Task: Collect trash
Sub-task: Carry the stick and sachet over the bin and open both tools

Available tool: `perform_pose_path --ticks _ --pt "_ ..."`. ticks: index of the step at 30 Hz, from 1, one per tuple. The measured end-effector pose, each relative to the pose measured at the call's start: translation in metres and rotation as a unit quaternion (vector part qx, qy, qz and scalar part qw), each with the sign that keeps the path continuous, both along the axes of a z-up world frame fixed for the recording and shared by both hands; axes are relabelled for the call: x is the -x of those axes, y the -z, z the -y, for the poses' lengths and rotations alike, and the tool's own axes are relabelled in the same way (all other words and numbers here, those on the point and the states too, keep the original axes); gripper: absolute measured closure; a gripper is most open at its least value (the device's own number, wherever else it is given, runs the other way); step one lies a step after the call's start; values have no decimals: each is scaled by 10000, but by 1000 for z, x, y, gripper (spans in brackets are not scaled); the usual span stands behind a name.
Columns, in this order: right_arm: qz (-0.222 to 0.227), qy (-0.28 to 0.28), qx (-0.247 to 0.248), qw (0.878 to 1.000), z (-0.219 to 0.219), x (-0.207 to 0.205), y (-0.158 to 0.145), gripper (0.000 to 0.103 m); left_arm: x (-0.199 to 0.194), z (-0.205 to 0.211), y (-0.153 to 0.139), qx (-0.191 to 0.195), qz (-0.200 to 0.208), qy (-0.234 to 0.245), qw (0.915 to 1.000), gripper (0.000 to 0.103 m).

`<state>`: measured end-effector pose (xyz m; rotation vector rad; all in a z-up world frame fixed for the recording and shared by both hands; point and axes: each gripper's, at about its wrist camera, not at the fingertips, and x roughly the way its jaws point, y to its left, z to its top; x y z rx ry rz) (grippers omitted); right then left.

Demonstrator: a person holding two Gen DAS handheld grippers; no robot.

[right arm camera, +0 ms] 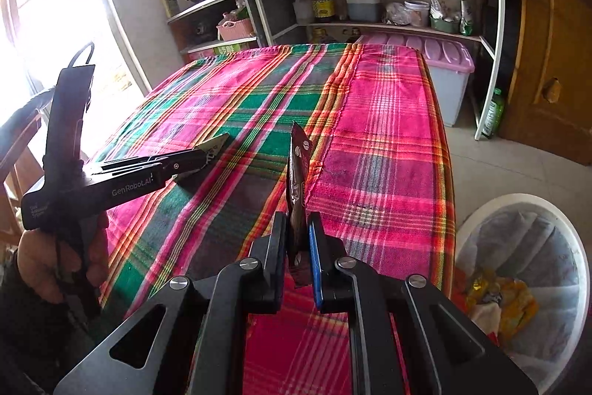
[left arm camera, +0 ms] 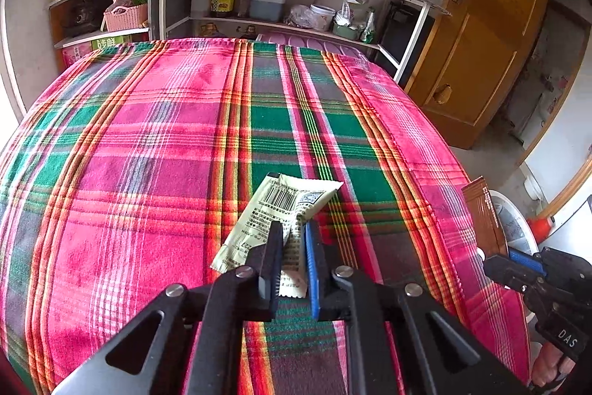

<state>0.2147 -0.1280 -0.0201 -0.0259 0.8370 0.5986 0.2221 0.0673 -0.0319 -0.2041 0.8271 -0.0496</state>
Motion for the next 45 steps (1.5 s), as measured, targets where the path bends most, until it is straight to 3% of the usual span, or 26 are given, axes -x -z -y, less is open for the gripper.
perform_pose_path --ticks 15,22,45 --pt "134 354 -153 9992 34 30 -15 91 46 22 -32 457 524 416 9967 93" --pt "174 548 -173 9982 52 42 -18 91 57 50 -46 462 671 740 9939 93" --pt "297 1398 -305 9893 134 62 -28 91 51 148 -70 434 886 1701 9805 93"
